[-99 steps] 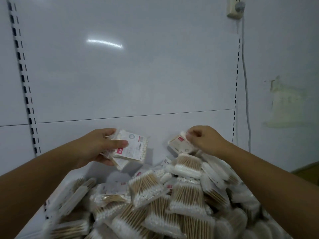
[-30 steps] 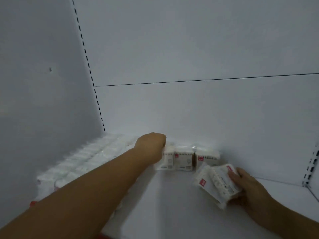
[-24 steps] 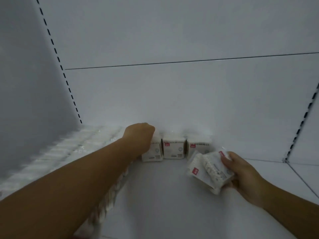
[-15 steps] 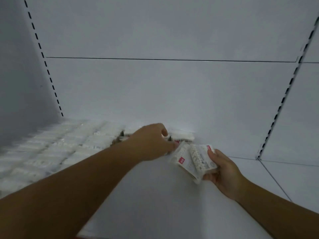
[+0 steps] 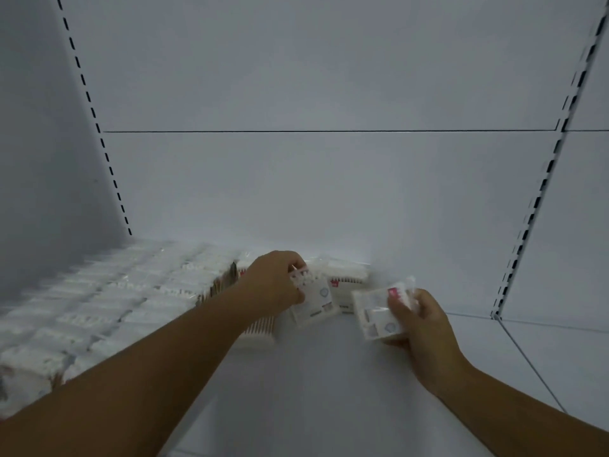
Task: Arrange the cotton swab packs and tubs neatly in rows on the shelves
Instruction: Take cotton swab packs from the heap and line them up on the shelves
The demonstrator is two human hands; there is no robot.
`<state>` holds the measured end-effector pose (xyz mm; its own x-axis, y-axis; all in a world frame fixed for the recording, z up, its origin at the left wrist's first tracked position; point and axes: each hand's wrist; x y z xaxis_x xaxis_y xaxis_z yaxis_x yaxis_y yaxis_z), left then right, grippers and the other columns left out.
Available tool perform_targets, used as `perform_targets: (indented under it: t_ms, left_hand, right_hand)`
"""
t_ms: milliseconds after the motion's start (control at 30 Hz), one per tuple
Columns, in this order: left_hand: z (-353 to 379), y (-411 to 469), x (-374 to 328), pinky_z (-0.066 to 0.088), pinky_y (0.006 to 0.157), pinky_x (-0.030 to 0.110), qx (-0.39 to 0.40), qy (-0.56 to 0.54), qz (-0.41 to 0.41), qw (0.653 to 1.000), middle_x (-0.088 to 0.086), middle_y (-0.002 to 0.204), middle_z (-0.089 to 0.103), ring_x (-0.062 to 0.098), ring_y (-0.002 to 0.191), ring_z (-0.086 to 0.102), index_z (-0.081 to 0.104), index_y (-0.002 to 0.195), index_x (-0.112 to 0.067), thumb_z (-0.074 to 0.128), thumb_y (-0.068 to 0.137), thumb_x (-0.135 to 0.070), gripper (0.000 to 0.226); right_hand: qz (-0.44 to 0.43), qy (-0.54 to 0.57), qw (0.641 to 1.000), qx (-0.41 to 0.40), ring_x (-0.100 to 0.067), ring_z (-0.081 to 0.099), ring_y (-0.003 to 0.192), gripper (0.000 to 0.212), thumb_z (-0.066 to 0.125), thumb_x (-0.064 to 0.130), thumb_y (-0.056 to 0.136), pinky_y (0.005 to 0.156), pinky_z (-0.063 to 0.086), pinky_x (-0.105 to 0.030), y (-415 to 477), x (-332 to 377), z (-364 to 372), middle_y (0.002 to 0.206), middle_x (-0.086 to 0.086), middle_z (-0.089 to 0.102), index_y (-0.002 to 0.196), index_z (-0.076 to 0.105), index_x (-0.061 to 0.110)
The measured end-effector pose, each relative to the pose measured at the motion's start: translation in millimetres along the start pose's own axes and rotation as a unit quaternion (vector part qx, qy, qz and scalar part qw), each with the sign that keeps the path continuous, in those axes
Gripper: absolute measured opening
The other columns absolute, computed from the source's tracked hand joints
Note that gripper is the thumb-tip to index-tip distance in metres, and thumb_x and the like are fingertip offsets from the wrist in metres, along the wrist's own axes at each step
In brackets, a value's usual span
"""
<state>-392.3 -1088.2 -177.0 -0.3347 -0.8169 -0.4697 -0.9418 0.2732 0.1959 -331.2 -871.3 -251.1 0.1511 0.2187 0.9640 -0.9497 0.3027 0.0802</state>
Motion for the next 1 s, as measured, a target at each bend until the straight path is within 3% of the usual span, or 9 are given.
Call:
perform_targets:
  t_ms: [67,167,233,333,500,600,800,867,1000]
  left_hand:
    - [-1.1,3.2,1.8,0.041,0.078,0.024,-0.024,0.070,0.017,0.997,-0.003,0.102,0.056,0.016,0.100,0.052,0.062,0.110,-0.020,0.069,0.079,-0.010,0.033]
    - [5.3,7.5,4.7,0.043,0.082,0.026,-0.036,0.134,0.036,0.990,-0.003,0.112,0.062,0.018,0.106,0.055,0.058,0.116,-0.023,0.067,0.080,-0.013,0.039]
    - [10.1,9.2,5.7,0.042,0.082,0.027,-0.038,0.168,0.050,0.984,0.000,0.115,0.061,0.020,0.108,0.054,0.055,0.116,-0.023,0.065,0.082,-0.016,0.036]
    - [13.0,10.5,7.3,0.044,0.088,0.030,-0.063,0.189,0.075,0.977,-0.001,0.120,0.053,0.018,0.114,0.048,0.058,0.119,-0.022,0.064,0.085,-0.017,0.034]
    - [14.6,12.3,9.2,0.043,0.082,0.029,-0.072,0.244,0.119,0.960,-0.003,0.119,0.053,0.017,0.111,0.047,0.056,0.119,-0.022,0.065,0.087,-0.021,0.033]
    - [16.3,15.7,8.5,0.043,0.083,0.030,-0.071,0.267,0.136,0.951,-0.002,0.119,0.054,0.018,0.110,0.047,0.055,0.119,-0.021,0.066,0.087,-0.023,0.033]
    - [-11.4,4.0,3.7,0.037,0.079,0.023,-0.054,0.210,0.143,0.966,-0.005,0.111,0.049,0.012,0.101,0.044,0.057,0.113,-0.022,0.075,0.080,-0.033,0.039]
    - [-26.0,-4.6,9.0,0.038,0.076,0.023,0.032,0.241,0.117,0.963,-0.006,0.102,0.051,0.014,0.098,0.050,0.060,0.108,-0.023,0.078,0.076,-0.037,0.039]
    - [-25.8,-14.7,26.5,0.040,0.099,0.033,0.236,0.394,0.061,0.886,0.003,0.135,0.049,0.024,0.123,0.048,0.043,0.138,-0.022,0.082,0.069,-0.047,0.084]
  right_hand:
    - [-0.048,-0.160,0.986,0.011,-0.017,0.067,0.068,0.007,0.065,0.014,0.089,0.056,0.057,-0.036,0.9,0.0,3.7,0.086,-0.009,0.067,0.087,0.060,0.018]
    - [-0.162,-0.404,0.900,0.036,-0.007,0.060,0.079,0.012,0.070,0.024,0.085,0.071,0.051,-0.025,9.9,15.5,8.7,0.092,0.005,0.063,0.085,0.059,0.030]
    - [-0.213,-0.486,0.846,0.061,-0.005,0.055,0.086,0.026,0.073,0.031,0.082,0.078,0.045,-0.020,20.7,26.5,12.5,0.099,0.015,0.057,0.104,0.058,0.030]
    - [-0.287,-0.560,0.773,0.077,-0.005,0.050,0.089,0.039,0.073,0.037,0.081,0.078,0.038,-0.018,36.8,27.8,17.6,0.100,0.015,0.054,0.115,0.058,0.025]
    - [-0.463,-0.594,0.649,0.111,-0.024,0.059,0.085,0.037,0.083,0.035,0.066,0.068,0.049,-0.035,51.4,9.9,19.8,0.091,-0.001,0.065,0.092,0.068,0.015]
    - [-0.463,-0.604,0.643,0.086,-0.026,0.060,0.095,0.041,0.083,0.039,0.066,0.074,0.048,-0.037,57.5,5.8,21.5,0.102,-0.005,0.064,0.094,0.064,0.016]
    - [-0.411,-0.650,0.631,0.102,-0.031,0.060,0.110,0.040,0.048,0.051,0.086,0.089,0.047,-0.044,56.3,2.1,20.4,0.121,-0.011,0.062,0.102,0.062,0.017]
    - [-0.412,-0.655,0.627,0.094,-0.032,0.059,0.113,0.046,0.046,0.052,0.086,0.093,0.046,-0.046,52.4,5.4,21.2,0.125,-0.013,0.061,0.107,0.064,0.015]
    - [-0.453,-0.622,0.631,0.100,-0.032,0.058,0.116,0.043,0.050,0.043,0.082,0.097,0.044,-0.049,42.2,14.4,45.8,0.126,-0.014,0.061,0.110,0.066,0.015]
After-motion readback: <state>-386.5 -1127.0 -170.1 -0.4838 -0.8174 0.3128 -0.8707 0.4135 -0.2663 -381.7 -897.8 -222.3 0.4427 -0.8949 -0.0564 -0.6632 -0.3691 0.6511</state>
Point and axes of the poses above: each hand's wrist, its own y-axis towards the middle knuckle, its own z-axis out of the palm, x = y × z
